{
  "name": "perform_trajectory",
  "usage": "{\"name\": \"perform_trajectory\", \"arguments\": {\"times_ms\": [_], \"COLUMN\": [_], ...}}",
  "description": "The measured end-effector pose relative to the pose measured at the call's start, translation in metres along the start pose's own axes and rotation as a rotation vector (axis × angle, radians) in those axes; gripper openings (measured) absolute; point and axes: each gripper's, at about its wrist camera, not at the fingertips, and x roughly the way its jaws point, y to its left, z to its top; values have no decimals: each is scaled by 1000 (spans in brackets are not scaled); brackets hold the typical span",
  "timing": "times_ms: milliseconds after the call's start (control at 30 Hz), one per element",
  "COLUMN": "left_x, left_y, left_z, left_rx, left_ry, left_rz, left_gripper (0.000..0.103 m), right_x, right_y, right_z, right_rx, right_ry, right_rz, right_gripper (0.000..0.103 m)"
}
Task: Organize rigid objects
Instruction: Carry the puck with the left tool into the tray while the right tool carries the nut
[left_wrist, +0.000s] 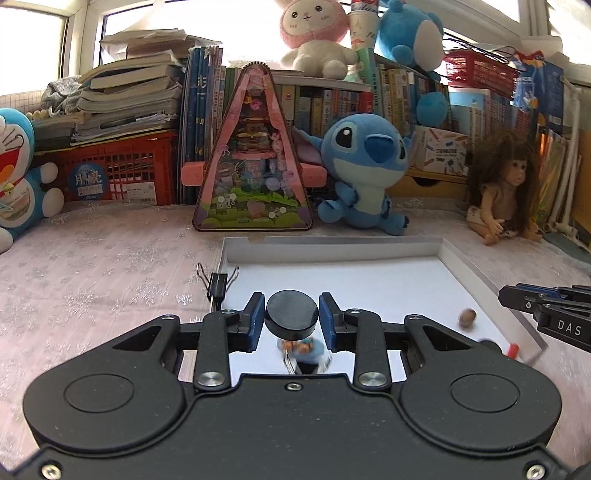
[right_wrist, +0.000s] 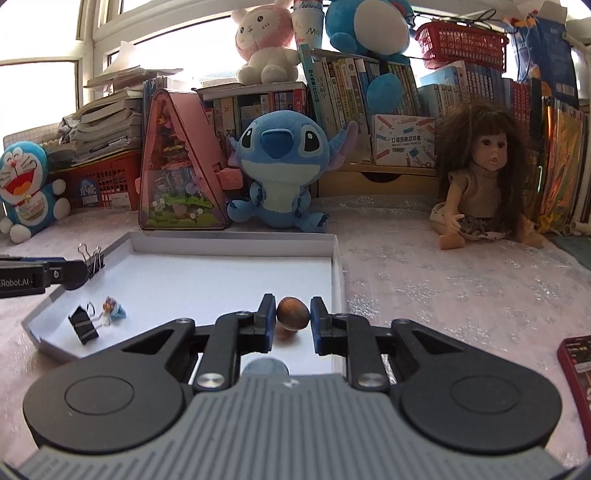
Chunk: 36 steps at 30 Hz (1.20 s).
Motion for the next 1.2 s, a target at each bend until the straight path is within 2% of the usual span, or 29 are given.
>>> {"name": "perform_trajectory", "arguments": {"times_ms": [333, 500, 667, 1200], "left_x": [47, 65, 79, 88], "left_y": [4, 8, 13, 9], "left_z": [16, 20, 19, 13], "left_rx": [-14, -23, -53, -36], "left_ry": [72, 136, 171, 192], "left_rz": [23, 10, 17, 29], "left_gripper": [30, 30, 30, 30], "right_x": [48, 68, 81, 93], "right_y": [-14, -26, -29, -13], "right_z": [23, 35, 34, 21], "right_rx": [93, 143, 158, 85], "right_ry": [115, 187, 217, 241], "right_rz": [42, 71, 63, 48], "right_gripper": [24, 24, 24, 24]}}
